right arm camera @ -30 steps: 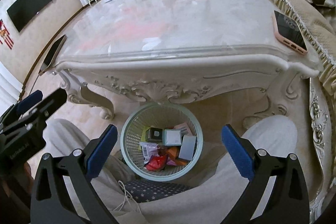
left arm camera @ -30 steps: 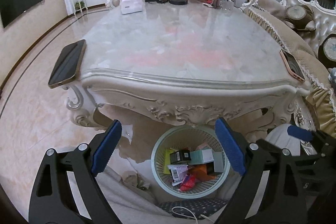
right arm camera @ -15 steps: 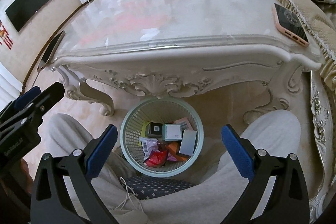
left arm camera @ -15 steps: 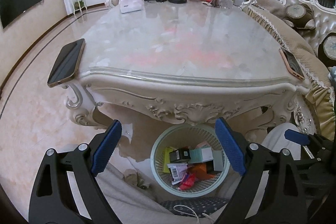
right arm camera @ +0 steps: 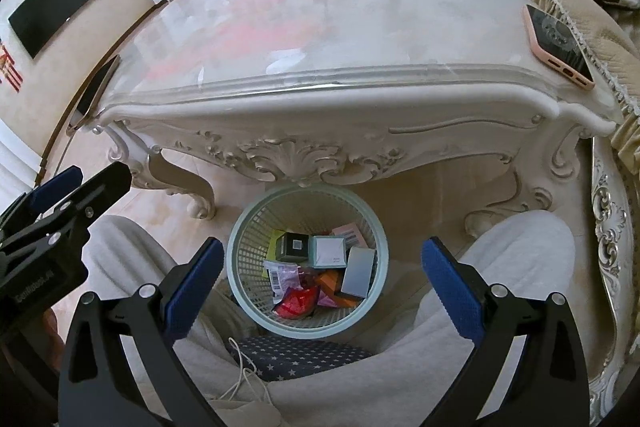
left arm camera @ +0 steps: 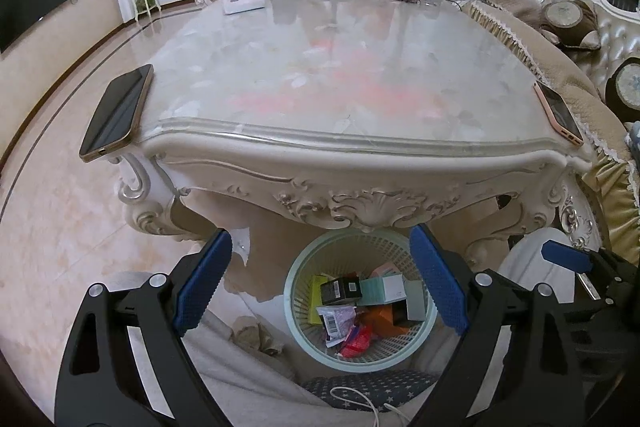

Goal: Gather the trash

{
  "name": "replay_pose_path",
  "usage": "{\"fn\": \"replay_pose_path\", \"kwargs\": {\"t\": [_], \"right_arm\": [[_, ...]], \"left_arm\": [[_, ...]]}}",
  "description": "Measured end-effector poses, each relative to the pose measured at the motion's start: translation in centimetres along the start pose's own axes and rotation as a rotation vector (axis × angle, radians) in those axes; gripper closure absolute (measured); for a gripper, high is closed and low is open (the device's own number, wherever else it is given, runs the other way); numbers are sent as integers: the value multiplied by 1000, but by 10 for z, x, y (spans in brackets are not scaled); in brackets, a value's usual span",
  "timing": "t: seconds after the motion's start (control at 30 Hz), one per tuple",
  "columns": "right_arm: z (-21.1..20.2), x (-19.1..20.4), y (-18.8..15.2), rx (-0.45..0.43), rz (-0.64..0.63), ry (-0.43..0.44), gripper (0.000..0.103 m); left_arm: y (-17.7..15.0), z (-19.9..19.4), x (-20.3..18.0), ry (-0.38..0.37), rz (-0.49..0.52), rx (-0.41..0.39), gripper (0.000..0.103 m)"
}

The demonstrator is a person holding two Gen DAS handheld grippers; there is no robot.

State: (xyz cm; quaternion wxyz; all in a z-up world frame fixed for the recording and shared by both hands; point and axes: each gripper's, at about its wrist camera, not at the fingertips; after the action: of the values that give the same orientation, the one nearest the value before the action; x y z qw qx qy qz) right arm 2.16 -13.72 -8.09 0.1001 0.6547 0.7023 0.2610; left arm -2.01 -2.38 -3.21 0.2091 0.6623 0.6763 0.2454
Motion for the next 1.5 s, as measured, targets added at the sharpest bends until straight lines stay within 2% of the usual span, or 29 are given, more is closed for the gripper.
{"fn": "replay_pose_path", "kwargs": {"t": [0.3, 0.63, 0.97, 1.13, 1.37, 1.5], "right_arm": [[-5, -5, -1, -16, 22, -9, 8], [1, -12, 2, 4, 47, -15, 8], [8, -6, 4, 15, 20, -16, 8], [7, -7, 2, 10, 31, -25, 8], [9, -3, 0, 11, 5, -18, 8], [13, -4, 2, 23, 8, -19, 8]], "left_arm": [[0, -4, -6, 6, 31, -23, 15], [3, 10, -9, -15, 37, 17, 15], [3, 15, -6, -82, 18, 26, 15], [2, 13, -12, -5, 61, 14, 15], [0, 12, -12, 5, 59, 15, 15], [-2, 13, -12, 53, 54, 12, 15]]}}
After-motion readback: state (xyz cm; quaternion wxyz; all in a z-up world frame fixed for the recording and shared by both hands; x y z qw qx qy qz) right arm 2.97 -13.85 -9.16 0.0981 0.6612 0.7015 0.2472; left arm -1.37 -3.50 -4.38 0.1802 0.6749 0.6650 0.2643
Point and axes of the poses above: each gripper's, at about its wrist camera, not at the fingertips, and z roughly the way its jaws point, x to its left, y to its top, and after that the axes turned 3 degrees about y, right-handed
